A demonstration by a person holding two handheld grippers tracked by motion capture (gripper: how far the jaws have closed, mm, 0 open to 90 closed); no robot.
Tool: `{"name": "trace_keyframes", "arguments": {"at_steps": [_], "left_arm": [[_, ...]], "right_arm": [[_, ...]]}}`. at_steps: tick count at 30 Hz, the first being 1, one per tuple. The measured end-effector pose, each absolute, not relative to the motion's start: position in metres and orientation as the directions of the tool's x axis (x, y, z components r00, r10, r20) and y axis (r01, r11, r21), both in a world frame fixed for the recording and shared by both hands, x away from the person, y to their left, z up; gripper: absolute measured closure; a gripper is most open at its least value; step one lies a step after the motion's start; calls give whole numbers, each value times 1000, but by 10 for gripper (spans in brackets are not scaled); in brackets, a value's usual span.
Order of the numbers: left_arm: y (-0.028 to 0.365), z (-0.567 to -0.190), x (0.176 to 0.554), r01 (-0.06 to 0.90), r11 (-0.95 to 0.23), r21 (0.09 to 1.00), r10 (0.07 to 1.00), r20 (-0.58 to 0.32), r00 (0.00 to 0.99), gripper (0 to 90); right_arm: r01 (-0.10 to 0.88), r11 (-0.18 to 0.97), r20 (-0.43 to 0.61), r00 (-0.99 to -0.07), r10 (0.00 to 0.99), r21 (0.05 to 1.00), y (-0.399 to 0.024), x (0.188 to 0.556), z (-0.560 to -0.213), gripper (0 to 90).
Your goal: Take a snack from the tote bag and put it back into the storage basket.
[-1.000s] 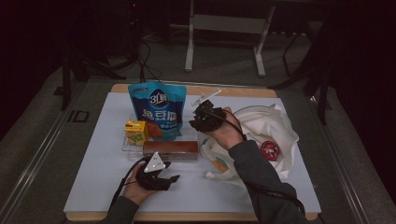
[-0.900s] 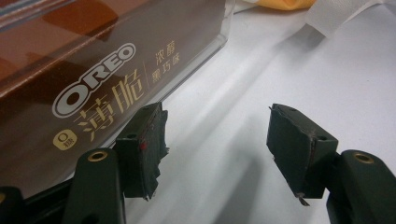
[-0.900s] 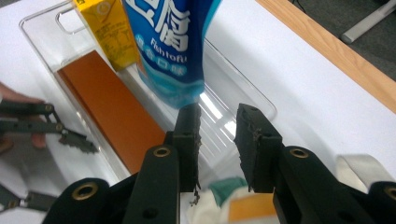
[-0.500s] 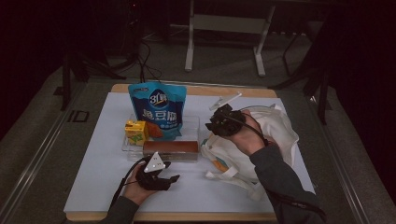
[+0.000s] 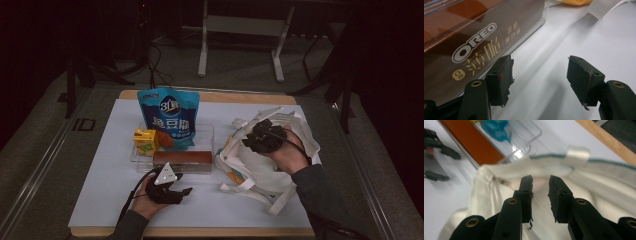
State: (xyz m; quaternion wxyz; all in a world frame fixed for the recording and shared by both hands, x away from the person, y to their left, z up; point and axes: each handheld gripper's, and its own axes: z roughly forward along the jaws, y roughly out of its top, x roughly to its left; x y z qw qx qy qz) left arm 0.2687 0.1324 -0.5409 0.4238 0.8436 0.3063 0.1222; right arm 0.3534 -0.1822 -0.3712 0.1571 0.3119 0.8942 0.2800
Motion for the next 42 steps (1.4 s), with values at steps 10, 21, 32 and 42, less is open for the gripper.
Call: {"name": "trace_keyframes", "arguments": {"at_steps": [10,21,32,42], "left_arm": [[132,-541,269,413,-455,789,620,-53,783,372],[132,-541,269,412,-459,787,619,-49,784,372],[132,-541,269,411,-462,786,617,-48,785,372],[132,-541,269,412,-463,785,617,-49,786,372]], "right_arm": [[527,639,-103,-721,686,560,-217,349,-383,714],[587,630,-124,-674,728,508,-254,344,-401,704],[616,657,-165,-663,731,434,-273,331,-420,900],[658,654,-199,-632,749,374,-292,326,-429,900]]}}
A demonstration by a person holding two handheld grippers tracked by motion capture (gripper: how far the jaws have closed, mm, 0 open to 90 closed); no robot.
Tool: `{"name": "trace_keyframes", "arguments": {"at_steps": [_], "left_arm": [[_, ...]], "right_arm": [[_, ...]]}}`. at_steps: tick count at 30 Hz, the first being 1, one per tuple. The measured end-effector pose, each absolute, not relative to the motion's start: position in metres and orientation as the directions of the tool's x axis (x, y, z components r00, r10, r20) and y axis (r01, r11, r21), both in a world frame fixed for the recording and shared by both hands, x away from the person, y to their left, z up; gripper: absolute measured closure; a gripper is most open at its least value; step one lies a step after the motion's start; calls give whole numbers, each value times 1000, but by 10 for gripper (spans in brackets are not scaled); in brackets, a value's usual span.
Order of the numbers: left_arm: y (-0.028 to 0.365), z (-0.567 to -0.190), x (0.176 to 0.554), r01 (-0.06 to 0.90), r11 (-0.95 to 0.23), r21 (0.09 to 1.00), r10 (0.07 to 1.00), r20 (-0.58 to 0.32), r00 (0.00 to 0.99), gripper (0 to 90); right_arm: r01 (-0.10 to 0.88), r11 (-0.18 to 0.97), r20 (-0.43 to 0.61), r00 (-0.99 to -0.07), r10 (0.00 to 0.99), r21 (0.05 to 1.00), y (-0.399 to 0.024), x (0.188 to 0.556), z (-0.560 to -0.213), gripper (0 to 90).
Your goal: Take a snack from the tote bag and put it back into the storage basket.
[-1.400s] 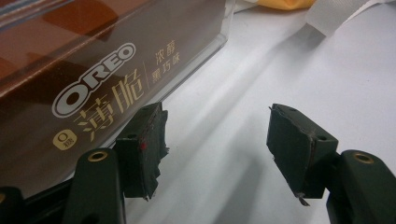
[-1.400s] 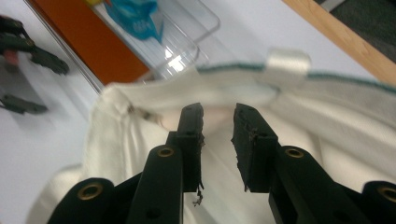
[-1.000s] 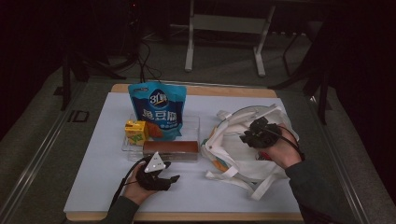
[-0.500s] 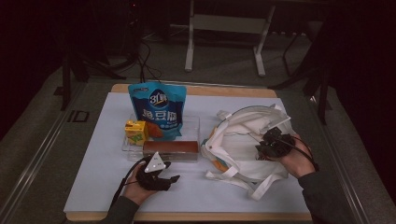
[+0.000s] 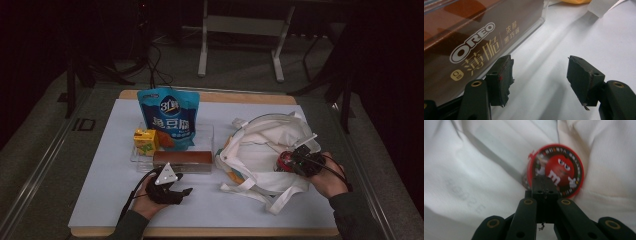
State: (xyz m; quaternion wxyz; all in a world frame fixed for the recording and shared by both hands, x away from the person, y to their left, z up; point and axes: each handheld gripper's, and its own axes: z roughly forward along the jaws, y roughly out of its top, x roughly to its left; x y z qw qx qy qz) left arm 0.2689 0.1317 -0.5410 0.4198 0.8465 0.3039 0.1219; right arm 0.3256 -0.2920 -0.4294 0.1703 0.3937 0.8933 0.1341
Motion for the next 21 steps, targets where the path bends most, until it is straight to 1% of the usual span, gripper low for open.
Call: {"name": "trace_keyframes", "arguments": {"at_steps": [4,11,21], "left_arm": [[132,-541,269,412,-463,785,617,-49,786,372],[132,-541,269,413,-462,784,617,-50,785,372],[132,-541,269,414,-462,784,616,-52,786,372]], "right_arm": [[670,659,-229,-621,750,341,-297,323,-434,900],[681,652,-231,-612,757,333,-305,319,-436,900],[682,662,-240,-618,749,312,-305,317,-439,900]]}}
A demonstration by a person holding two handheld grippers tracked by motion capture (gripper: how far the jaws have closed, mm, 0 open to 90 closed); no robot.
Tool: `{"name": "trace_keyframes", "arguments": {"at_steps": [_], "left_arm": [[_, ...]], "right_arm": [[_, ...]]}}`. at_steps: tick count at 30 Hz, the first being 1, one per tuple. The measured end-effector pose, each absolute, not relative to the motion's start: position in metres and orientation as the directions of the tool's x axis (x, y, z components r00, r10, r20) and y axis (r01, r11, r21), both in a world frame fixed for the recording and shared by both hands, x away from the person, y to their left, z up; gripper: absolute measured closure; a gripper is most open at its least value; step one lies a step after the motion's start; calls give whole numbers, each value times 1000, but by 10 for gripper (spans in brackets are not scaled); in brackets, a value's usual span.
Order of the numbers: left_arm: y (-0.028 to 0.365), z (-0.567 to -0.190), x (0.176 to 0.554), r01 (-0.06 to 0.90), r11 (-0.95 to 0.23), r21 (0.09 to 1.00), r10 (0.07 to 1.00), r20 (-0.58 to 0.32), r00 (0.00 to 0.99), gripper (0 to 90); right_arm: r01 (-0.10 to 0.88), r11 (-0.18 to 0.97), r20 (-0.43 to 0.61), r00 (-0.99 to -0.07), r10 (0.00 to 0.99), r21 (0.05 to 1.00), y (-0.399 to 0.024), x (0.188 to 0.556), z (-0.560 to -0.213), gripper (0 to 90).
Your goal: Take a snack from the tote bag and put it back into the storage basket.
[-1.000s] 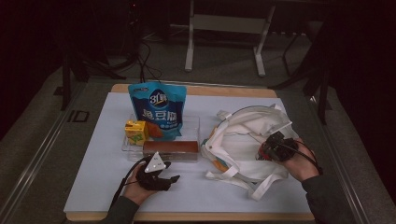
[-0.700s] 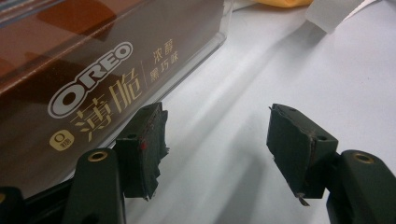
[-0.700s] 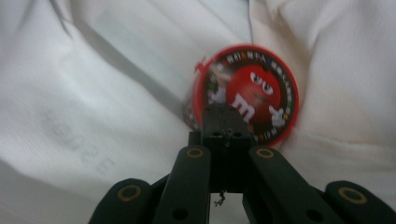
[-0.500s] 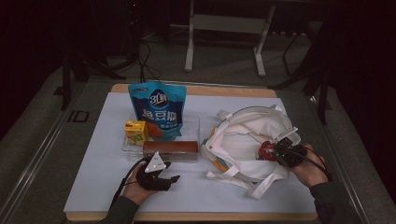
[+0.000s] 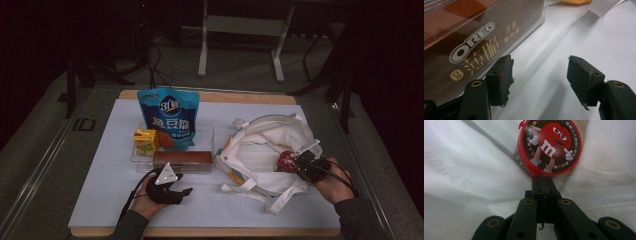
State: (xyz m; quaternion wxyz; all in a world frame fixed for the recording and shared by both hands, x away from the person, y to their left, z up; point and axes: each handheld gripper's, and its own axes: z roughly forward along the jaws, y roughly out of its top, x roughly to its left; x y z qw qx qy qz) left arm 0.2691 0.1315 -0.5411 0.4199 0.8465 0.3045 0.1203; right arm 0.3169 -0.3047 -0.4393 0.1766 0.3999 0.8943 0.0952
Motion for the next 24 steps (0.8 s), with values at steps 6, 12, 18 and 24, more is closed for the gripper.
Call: {"name": "trace_keyframes", "arguments": {"at_steps": [6,12,18,24], "left_arm": [[131,-541,269,414,-463,784,617,-50,785,372],[131,-541,269,414,-463,784,617,-50,786,372],[131,-541,269,413,-464,784,615,-51,787,372],[131,-541,269,414,-464,783,616,-51,786,372]], "right_arm": [[671,668,-241,-624,743,321,-298,321,-441,900],[665,660,-228,-623,748,350,-291,330,-443,900],[665,647,-186,-630,754,373,-290,335,-438,741],[683,590,-158,-587,794,430,-298,346,-430,574]]}}
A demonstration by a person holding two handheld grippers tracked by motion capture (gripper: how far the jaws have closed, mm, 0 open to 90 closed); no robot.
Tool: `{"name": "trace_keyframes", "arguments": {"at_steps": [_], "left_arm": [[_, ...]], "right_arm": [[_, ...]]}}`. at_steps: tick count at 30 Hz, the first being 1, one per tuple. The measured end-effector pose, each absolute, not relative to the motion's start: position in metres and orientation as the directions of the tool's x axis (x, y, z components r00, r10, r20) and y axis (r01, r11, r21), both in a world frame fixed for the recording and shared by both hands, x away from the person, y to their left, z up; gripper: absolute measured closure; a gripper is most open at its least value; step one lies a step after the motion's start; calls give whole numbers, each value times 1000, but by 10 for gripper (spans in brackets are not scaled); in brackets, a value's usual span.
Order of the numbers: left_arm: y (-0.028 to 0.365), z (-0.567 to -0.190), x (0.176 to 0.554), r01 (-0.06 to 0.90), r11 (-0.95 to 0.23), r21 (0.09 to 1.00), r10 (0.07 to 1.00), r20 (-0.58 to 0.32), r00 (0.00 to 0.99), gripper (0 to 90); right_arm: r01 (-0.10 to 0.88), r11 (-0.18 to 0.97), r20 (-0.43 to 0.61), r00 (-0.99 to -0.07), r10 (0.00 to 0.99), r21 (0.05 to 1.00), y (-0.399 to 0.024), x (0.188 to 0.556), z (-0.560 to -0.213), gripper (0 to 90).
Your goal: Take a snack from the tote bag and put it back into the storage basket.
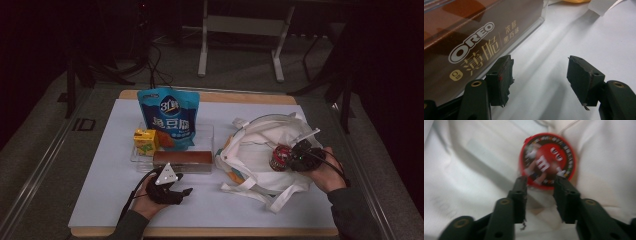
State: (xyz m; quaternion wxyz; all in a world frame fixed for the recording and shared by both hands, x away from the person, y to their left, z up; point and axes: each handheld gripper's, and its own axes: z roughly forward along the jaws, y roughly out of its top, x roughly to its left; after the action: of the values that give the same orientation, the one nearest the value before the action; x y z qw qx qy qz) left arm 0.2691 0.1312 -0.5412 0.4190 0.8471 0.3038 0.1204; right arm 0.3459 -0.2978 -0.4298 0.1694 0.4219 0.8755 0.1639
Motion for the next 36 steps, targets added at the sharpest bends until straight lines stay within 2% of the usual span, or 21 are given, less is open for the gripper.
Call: {"name": "trace_keyframes", "arguments": {"at_steps": [2,6,12,16,29,36], "left_arm": [[131,-541,269,414,-464,783,616,-51,786,372],[131,-541,269,415,-464,783,615,-52,787,372],[131,-541,269,413,-465,783,614,-51,788,372],[131,-541,269,413,-465,783,614,-51,788,372],[131,-541,269,413,-465,783,614,-51,788,372],[131,-541,269,414,-466,782,614,-51,788,372]], "right_arm": [[692,574,-149,-574,805,437,-298,351,-429,484],[723,524,-101,-542,834,449,-296,362,-429,402],[754,507,-87,-522,848,418,-290,374,-436,287],[760,508,-87,-521,849,407,-287,379,-440,246],[790,519,-80,-524,848,328,-282,393,-454,243],[774,548,-80,-554,829,318,-275,391,-456,247]]}}
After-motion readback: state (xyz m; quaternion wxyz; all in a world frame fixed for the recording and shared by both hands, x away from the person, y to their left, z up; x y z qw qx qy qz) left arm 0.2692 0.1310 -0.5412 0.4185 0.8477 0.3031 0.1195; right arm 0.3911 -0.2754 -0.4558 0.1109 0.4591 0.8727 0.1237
